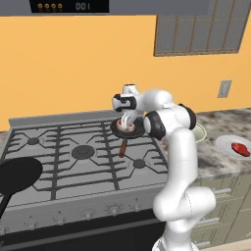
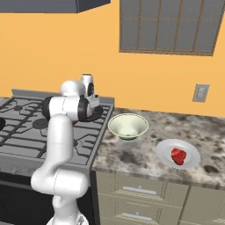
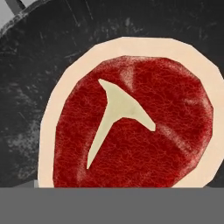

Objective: Place one of the steaks on the plate and the other in the bowl. Then place the bowl in the fridge.

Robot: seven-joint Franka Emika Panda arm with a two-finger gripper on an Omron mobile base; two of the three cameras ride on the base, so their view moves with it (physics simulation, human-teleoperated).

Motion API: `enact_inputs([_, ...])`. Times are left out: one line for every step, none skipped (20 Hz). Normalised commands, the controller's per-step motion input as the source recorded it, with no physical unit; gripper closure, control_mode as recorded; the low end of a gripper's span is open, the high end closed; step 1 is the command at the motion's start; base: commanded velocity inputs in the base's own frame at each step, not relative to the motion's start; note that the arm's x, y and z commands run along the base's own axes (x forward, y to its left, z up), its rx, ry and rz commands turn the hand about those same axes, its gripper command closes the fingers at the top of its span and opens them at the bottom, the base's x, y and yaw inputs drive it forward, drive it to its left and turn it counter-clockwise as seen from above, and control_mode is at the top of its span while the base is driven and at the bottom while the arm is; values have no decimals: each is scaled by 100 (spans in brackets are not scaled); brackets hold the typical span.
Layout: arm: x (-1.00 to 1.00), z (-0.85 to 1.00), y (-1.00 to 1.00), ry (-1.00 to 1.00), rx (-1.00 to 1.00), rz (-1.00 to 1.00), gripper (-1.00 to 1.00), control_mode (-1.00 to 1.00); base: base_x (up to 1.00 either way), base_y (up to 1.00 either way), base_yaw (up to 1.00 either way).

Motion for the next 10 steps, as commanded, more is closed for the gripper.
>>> enact_inputs([-54,39,-31,-10,0,-17,100,-100,0,0,0])
enact_inputs([-76,50,-33,-13,0,-21,100,-100,0,0,0])
enact_inputs([-85,67,-41,-13,0,-25,100,-100,0,0,0])
enact_inputs([-95,71,-34,-17,0,-30,100,-100,0,0,0])
enact_inputs([-99,75,-29,-16,0,-33,100,-100,0,0,0])
enact_inputs([-100,84,-24,-15,0,-35,100,-100,0,0,0])
enact_inputs([-100,88,-21,-13,0,-35,100,-100,0,0,0])
enact_inputs([-100,86,-21,-13,0,-34,100,-100,0,0,0])
enact_inputs([-100,80,-21,-13,0,-33,100,-100,0,0,0])
enact_inputs([-100,78,-19,-12,0,-33,100,-100,0,0,0])
